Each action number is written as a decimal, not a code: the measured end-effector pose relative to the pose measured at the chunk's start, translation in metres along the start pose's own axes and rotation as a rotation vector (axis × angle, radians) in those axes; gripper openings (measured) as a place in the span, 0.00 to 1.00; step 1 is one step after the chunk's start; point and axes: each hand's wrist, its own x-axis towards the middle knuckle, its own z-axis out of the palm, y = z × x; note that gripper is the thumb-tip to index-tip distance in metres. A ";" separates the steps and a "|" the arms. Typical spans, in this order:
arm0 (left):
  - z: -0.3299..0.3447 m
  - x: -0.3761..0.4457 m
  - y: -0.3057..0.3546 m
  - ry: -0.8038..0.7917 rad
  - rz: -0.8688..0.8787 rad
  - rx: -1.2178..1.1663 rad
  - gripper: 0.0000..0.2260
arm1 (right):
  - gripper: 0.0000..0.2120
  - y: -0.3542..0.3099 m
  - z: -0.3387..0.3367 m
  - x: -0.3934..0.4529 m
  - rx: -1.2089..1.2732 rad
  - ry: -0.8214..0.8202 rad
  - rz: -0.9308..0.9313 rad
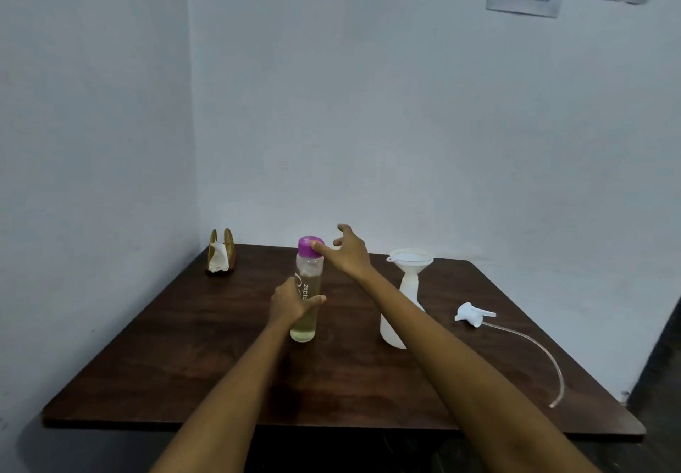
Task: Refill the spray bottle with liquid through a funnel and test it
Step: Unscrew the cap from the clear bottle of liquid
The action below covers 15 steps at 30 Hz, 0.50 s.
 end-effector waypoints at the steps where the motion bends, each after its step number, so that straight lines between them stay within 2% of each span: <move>1: 0.003 -0.001 0.003 0.012 0.004 0.028 0.28 | 0.36 -0.004 -0.003 0.003 -0.028 -0.011 -0.025; 4: 0.009 -0.003 0.016 0.029 -0.012 0.100 0.32 | 0.25 -0.013 -0.001 0.015 -0.241 -0.088 -0.131; 7: 0.010 -0.002 0.027 0.022 -0.076 0.143 0.37 | 0.20 -0.018 0.006 0.023 -0.420 -0.161 -0.158; 10: 0.009 0.000 0.034 0.018 -0.097 0.149 0.32 | 0.21 -0.019 0.015 0.027 -0.533 -0.154 -0.163; 12: 0.009 0.003 0.034 0.027 -0.101 0.135 0.27 | 0.23 -0.020 0.021 0.026 -0.608 -0.101 -0.158; 15: 0.008 0.009 0.030 0.014 -0.122 0.076 0.25 | 0.21 -0.023 0.028 0.025 -0.710 -0.019 -0.156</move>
